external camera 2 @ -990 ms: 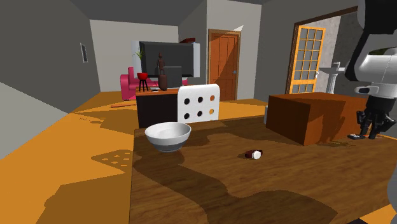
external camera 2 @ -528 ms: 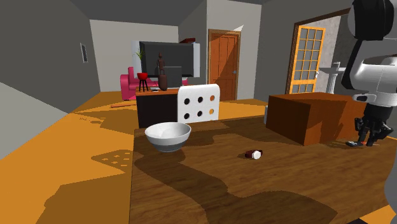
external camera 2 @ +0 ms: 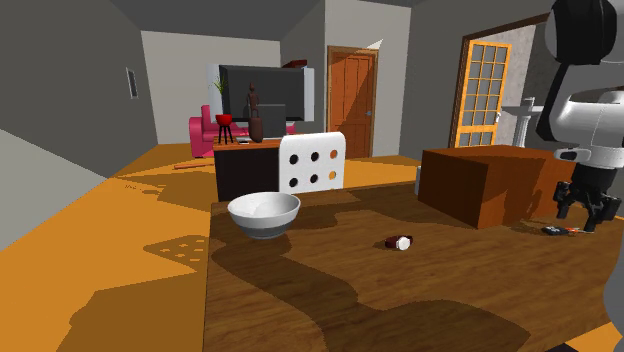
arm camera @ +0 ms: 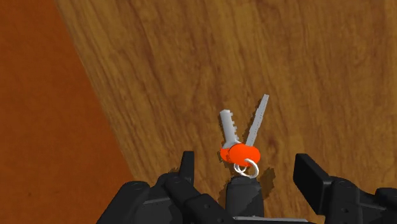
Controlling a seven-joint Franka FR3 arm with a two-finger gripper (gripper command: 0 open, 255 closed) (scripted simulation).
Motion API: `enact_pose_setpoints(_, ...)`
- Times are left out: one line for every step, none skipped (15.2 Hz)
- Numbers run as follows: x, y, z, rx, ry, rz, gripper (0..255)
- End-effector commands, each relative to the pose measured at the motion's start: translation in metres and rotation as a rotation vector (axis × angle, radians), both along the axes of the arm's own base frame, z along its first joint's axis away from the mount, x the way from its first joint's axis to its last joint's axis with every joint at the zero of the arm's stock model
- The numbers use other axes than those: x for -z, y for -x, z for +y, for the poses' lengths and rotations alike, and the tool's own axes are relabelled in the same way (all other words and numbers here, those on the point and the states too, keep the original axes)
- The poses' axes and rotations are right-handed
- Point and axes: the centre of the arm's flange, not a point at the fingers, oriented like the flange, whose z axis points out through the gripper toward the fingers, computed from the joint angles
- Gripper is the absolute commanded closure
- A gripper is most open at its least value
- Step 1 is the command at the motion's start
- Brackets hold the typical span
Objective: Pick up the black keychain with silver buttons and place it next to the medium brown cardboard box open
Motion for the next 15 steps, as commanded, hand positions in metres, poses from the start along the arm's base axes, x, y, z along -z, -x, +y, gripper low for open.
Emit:
enact_pose_setpoints(0.0, 0.0, 0.0, 0.0, 0.0, 0.0, 0)
enact_pose_setpoints(0.0, 0.0, 0.0, 0.0, 0.0, 0.0, 0)
enact_pose_setpoints(0.0, 0.0, 0.0, 0.0, 0.0, 0.0, 0)
enact_pose_setpoints(0.0, 0.0, 0.0, 0.0, 0.0, 0.0, 0)
enact_pose_setpoints(-0.013, 0.001, -0.001, 0.0, 0.0, 0.0, 0)
enact_pose_setpoints(-0.026, 0.001, -0.001, 0.0, 0.0, 0.0, 0)
enact_pose_setpoints(-0.039, 0.002, -0.002, 0.0, 0.0, 0.0, 0)
enact_pose_setpoints(-0.05, 0.003, -0.003, 0.0, 0.0, 0.0, 0)
enact_pose_setpoints(-0.05, 0.003, -0.003, 0.0, 0.0, 0.0, 0)
enact_pose_setpoints(-0.05, 0.003, -0.003, 0.0, 0.0, 0.0, 0)
enact_pose_setpoints(-0.05, 0.003, -0.003, 0.0, 0.0, 0.0, 0)
enact_pose_setpoints(-0.05, 0.003, -0.003, 0.0, 0.0, 0.0, 0)
enact_pose_setpoints(-0.05, 0.003, -0.003, 0.0, 0.0, 0.0, 0)
enact_pose_setpoints(-0.05, 0.003, -0.003, 0.0, 0.0, 0.0, 0)
enact_pose_setpoints(-0.05, 0.003, -0.003, 0.0, 0.0, 0.0, 0)
